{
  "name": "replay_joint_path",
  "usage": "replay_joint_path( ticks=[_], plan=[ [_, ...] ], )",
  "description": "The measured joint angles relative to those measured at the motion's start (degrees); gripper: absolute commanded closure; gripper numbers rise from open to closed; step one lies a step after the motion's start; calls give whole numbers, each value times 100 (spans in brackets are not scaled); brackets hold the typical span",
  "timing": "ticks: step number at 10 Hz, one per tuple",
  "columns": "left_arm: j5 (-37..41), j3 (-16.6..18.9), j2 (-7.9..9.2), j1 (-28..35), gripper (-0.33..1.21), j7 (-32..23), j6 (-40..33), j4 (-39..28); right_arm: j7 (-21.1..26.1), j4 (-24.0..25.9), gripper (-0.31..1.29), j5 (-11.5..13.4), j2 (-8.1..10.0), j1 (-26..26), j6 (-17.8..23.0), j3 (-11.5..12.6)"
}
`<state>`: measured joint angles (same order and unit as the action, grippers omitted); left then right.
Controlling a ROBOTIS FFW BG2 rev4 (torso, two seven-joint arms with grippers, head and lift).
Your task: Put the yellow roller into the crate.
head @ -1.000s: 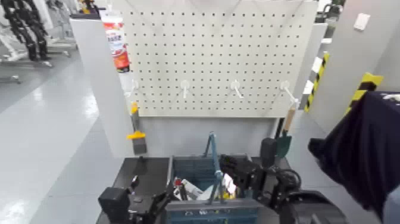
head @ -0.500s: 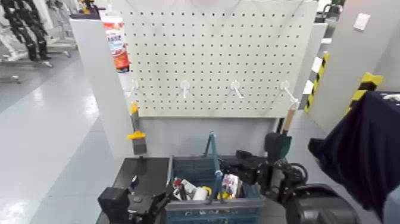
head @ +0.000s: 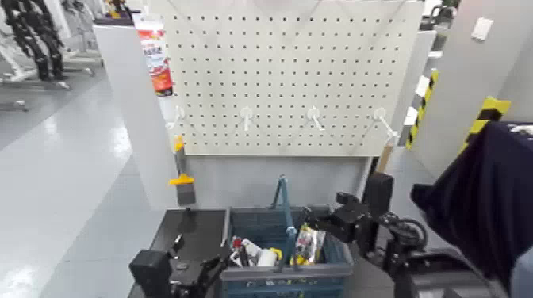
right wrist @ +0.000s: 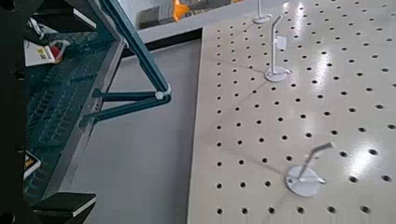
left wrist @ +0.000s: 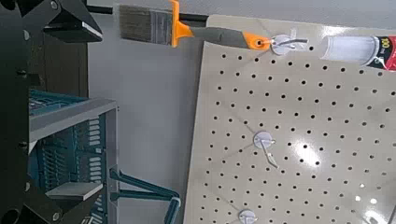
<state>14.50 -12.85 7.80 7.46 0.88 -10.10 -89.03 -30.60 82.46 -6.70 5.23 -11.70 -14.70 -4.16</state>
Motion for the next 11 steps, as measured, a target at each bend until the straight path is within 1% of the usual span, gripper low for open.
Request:
replay_joint_path(
  ticks=[3,5,7,8,11],
  plan=[
    [-10,25,-16,13,17,0,18,-8,723,796,6,-33,12,707,246,182],
    [-18,46,-36,26,17,0,18,-9,1231,1100,7,-171,-23,1143,592,214],
    [-28,71,-55,48,17,0,17,-9,1624,1291,7,-333,-74,1570,978,214],
    [-33,80,-61,55,17,0,17,-13,1777,1366,7,-369,-102,1764,1167,208],
    [-40,84,-68,65,17,0,25,-31,1886,1416,8,-283,-243,2234,1673,258]
  ],
)
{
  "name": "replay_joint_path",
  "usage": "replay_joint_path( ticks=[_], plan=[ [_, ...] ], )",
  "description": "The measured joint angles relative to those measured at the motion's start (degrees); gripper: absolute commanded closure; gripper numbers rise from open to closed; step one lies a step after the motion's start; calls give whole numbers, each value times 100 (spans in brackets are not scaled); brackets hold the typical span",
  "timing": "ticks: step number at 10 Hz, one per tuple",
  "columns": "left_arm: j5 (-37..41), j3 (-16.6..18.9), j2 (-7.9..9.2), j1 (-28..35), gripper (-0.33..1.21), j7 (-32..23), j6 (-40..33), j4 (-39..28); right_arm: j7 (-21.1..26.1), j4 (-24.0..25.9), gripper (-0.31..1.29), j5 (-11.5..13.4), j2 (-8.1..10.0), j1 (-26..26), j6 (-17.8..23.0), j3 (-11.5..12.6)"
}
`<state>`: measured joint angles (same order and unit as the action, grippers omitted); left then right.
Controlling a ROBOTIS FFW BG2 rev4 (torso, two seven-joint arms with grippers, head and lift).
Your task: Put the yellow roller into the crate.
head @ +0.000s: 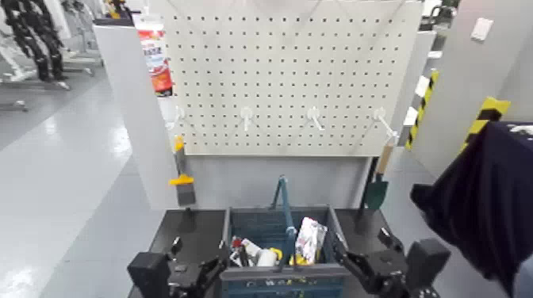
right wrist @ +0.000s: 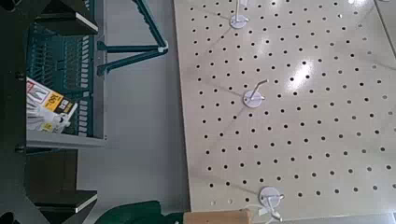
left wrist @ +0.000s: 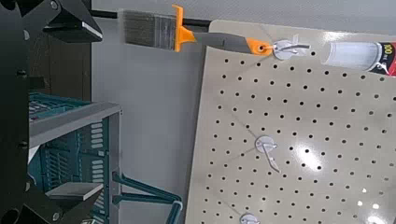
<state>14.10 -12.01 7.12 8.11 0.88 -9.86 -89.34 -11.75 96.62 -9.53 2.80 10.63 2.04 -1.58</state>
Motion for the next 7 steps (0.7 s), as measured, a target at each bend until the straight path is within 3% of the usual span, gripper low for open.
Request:
replay_joint_path(
  ticks=[4,7],
  plan=[
    [-14,35,-10,26,17,-9,10,-23,208,515,11,470,-106,566,8,126],
    [-30,52,-26,41,17,-9,11,-30,215,693,12,551,-164,775,-4,134]
  ],
)
